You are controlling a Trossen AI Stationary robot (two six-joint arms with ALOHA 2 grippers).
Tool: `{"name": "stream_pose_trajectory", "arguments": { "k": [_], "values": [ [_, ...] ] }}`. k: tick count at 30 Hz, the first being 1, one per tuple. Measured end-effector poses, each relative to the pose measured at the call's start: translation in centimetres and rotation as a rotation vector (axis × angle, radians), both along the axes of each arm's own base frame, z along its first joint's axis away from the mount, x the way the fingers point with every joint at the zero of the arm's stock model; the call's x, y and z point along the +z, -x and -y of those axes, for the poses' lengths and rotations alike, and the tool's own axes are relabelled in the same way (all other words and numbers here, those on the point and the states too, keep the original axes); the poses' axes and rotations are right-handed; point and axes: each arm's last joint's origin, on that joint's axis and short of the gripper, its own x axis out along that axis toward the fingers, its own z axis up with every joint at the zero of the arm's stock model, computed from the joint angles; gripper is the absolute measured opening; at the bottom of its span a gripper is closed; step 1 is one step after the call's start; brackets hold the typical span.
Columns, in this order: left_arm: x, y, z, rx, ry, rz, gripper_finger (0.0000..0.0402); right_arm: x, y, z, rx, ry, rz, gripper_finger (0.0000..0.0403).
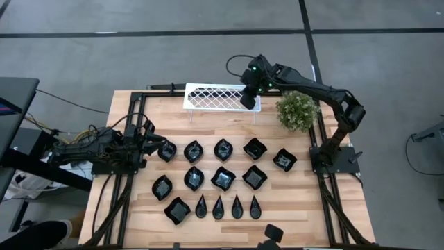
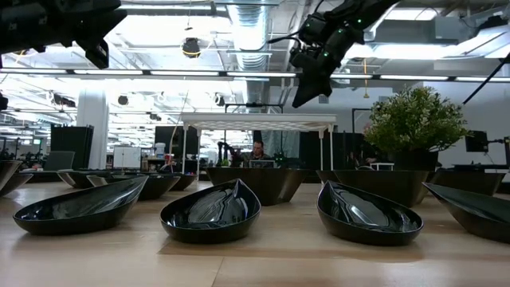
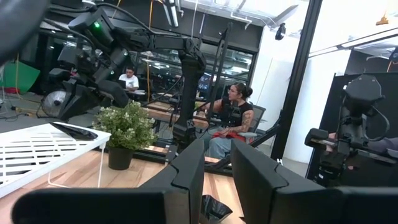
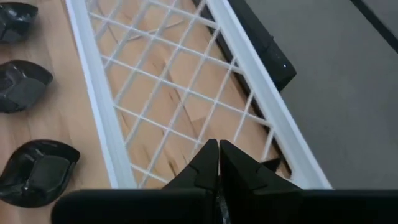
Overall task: Pick & Place Mini shaped plates
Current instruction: Adjust the shelf
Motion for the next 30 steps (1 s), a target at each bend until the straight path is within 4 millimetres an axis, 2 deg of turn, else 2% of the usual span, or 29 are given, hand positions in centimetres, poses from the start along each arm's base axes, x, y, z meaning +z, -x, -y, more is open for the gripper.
{"name": "stream_pose_trajectory", "arguments": {
  "k": [10, 22, 30],
  "values": [
    [0.1, 0.0, 0.0, 0.001, 0.002, 0.006, 0.0082, -1.5, -0.4, 0.3, 0.001, -0.038, -0.062, 0.001],
    [0.2, 0.0, 0.0, 0.001, 0.0, 0.016, 0.0082, 0.0, -0.5, 0.7, -0.012, 0.008, -0.007, 0.001],
    [0.2, 0.0, 0.0, 0.001, 0.0, 0.021, 0.0082, 0.8, 0.7, 0.8, -0.055, 0.003, -0.13, 0.001]
  ]
}}
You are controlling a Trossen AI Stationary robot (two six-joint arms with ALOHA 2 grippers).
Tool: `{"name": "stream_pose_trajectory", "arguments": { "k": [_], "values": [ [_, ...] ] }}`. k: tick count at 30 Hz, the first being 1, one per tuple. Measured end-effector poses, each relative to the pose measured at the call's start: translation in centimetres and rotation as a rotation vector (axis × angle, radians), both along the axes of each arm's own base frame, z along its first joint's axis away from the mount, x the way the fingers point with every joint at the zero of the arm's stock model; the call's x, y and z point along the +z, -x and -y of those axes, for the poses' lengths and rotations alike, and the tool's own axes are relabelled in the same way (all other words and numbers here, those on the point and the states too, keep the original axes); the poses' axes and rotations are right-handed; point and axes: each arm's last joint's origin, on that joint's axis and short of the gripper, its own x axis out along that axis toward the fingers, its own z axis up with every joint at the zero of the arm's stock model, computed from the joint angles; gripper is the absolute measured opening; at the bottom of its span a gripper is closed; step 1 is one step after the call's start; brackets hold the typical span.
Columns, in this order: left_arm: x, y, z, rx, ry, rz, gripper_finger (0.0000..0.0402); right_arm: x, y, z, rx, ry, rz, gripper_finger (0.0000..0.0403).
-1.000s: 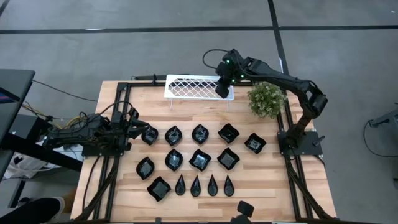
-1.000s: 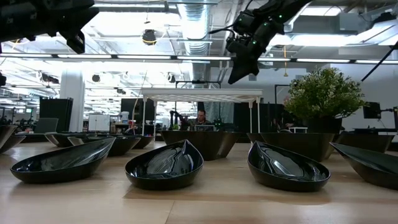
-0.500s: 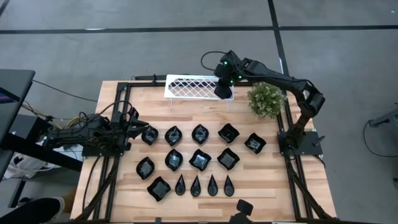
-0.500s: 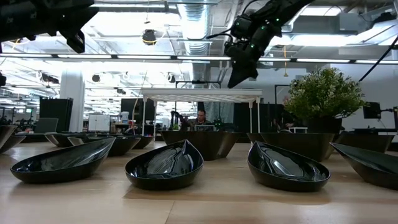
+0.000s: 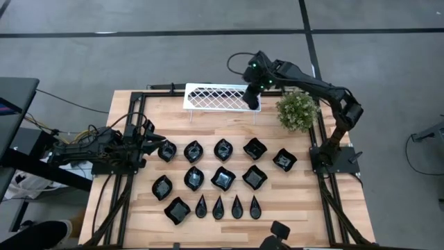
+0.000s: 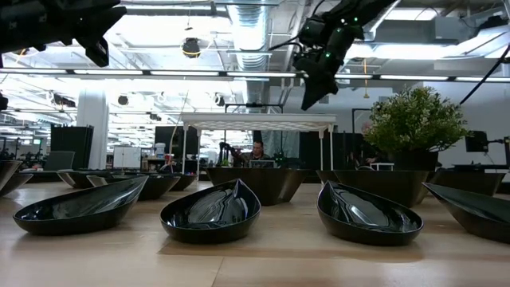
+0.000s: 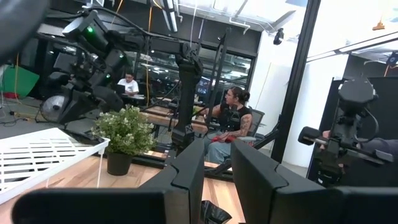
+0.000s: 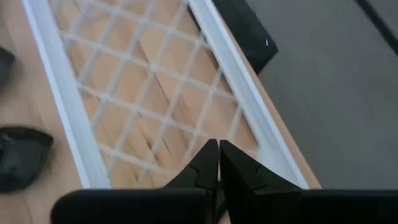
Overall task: Pick & Place Mini shaped plates
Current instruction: Adjust the shelf
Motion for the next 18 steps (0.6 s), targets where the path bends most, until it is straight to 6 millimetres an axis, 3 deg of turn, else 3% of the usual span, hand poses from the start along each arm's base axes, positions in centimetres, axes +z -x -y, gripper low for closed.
{"name": "stream_pose_trajectory", "arguments": {
  "k": [6, 11, 18],
  "values": [
    [0.0, 0.0, 0.0, 0.0, 0.0, 0.0, 0.0082, 1.0, 0.6, -0.4, -0.012, 0.001, -0.074, 0.001],
    [0.0, 0.0, 0.0, 0.0, 0.0, 0.0, 0.0082, 0.4, 1.7, -1.1, -0.025, -0.076, -0.217, 0.001],
    [0.0, 0.0, 0.0, 0.0, -0.001, 0.0, 0.0082, 0.1, 2.0, -1.8, -0.018, -0.12, -0.27, 0.001]
  ]
}}
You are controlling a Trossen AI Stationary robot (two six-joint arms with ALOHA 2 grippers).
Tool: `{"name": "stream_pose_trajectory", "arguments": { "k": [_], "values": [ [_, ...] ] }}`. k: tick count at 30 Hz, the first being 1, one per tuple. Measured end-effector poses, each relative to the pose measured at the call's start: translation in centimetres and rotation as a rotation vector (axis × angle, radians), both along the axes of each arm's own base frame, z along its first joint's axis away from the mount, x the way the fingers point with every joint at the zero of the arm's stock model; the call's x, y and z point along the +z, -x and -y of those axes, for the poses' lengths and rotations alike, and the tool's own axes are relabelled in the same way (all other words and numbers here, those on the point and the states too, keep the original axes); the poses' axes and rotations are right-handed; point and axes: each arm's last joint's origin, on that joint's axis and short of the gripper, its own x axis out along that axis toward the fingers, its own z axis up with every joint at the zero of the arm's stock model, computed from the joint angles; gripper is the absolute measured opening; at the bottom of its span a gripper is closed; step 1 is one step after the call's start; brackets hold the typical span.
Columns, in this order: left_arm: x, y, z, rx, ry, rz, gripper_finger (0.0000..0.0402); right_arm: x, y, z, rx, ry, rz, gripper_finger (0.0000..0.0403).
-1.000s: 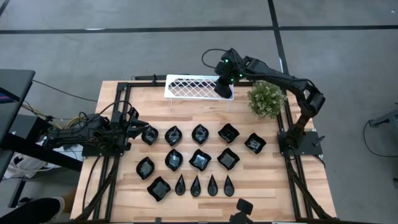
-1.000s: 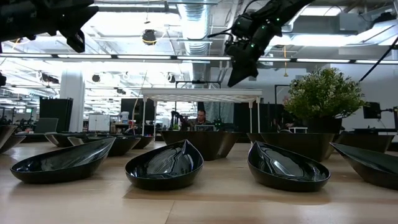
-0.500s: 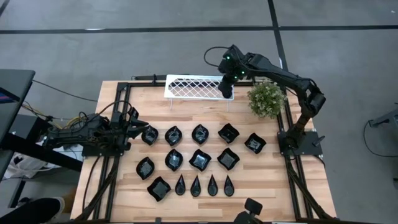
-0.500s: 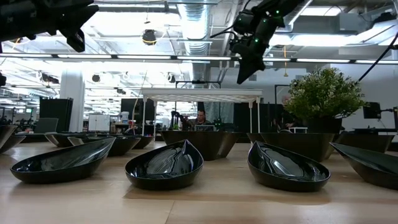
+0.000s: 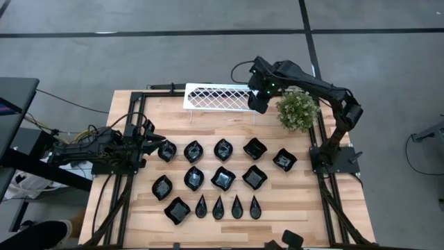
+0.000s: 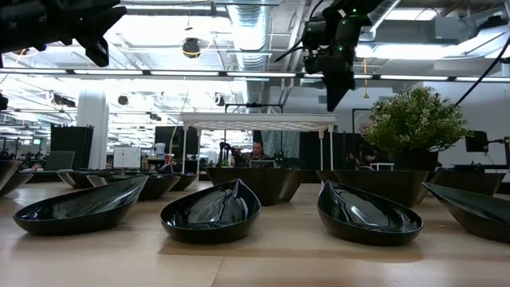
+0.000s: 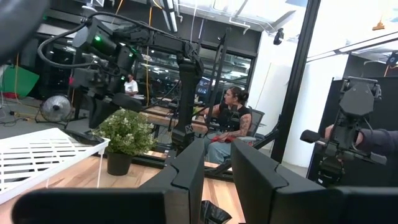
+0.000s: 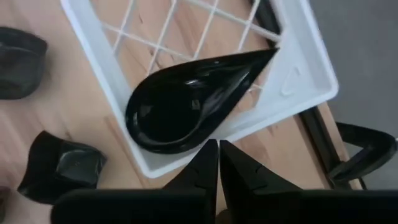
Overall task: Pick & Place Mini shaped plates
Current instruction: Adjust the shelf
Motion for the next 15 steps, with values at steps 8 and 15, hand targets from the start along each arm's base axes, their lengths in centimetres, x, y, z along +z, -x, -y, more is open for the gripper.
{"name": "stream_pose_trajectory", "arguments": {
  "k": [8, 15],
  "values": [
    [0.01, 0.0, 0.0, 0.0, 0.0, 0.001, 0.0082, -0.05, -0.31, -0.3, 0.011, 0.0, 0.002, 0.001],
    [0.07, 0.01, 0.0, 0.0, 0.0, 0.007, 0.0082, -0.05, -0.58, -0.62, 0.023, 0.002, 0.003, 0.001]
  ]
}}
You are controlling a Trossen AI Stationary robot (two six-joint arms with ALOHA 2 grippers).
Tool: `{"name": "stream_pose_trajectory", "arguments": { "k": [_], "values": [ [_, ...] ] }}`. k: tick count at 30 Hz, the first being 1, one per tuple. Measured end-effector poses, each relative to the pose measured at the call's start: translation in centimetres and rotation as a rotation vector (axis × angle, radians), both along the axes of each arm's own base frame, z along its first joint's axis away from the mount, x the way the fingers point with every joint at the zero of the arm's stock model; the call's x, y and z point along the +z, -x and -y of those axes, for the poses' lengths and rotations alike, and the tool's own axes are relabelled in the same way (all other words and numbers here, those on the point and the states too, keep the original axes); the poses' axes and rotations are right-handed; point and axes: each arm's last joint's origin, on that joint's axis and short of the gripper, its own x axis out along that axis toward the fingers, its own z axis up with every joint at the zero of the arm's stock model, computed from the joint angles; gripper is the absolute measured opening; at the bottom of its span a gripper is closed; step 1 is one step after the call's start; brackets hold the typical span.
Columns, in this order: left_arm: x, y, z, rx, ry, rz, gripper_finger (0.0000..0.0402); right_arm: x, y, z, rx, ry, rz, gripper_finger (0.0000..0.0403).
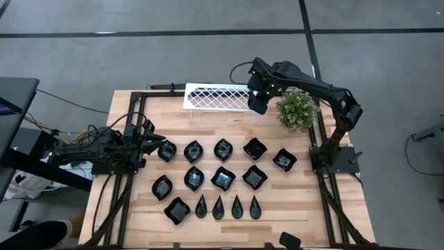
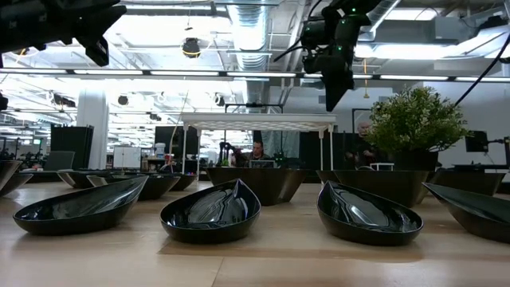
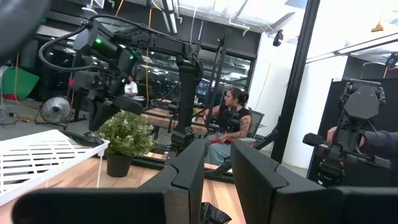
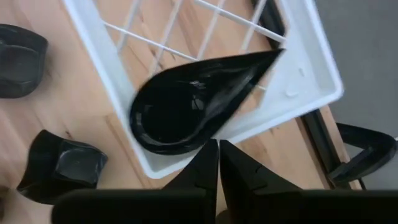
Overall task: Pick & Place Mini shaped plates
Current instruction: Adjust the shelf
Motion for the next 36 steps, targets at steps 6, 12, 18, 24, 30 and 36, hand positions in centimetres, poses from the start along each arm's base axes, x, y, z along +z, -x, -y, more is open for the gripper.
{"name": "stream_pose_trajectory", "arguments": {
  "k": [6, 12, 18, 24, 30, 36],
  "values": [
    [0.0, 0.0, 0.0, 0.0, 0.0, 0.001, 0.0082, 0.0, 0.0, 0.1, -0.003, 0.005, -0.003, 0.001],
    [0.0, 0.0, 0.0, 0.0, 0.0, 0.001, 0.0082, 0.0, 0.1, 0.4, -0.015, 0.05, -0.015, 0.001],
    [0.0, 0.0, 0.0, 0.0, 0.0, 0.002, 0.0082, 0.2, 1.4, 2.6, -0.099, 0.066, 0.024, 0.001],
    [0.0, 0.0, 0.0, -0.001, 0.0, 0.002, 0.0082, -0.5, 1.7, 2.8, -0.152, -0.041, 0.089, 0.001],
    [0.0, 0.0, 0.0, 0.0, 0.0, 0.002, 0.0082, -1.0, 1.2, 2.3, -0.146, -0.012, 0.056, 0.001],
    [0.0, 0.0, 0.0, 0.0, 0.0, 0.002, 0.0082, -1.4, 0.8, 2.4, -0.143, -0.015, 0.048, 0.001]
  ]
}}
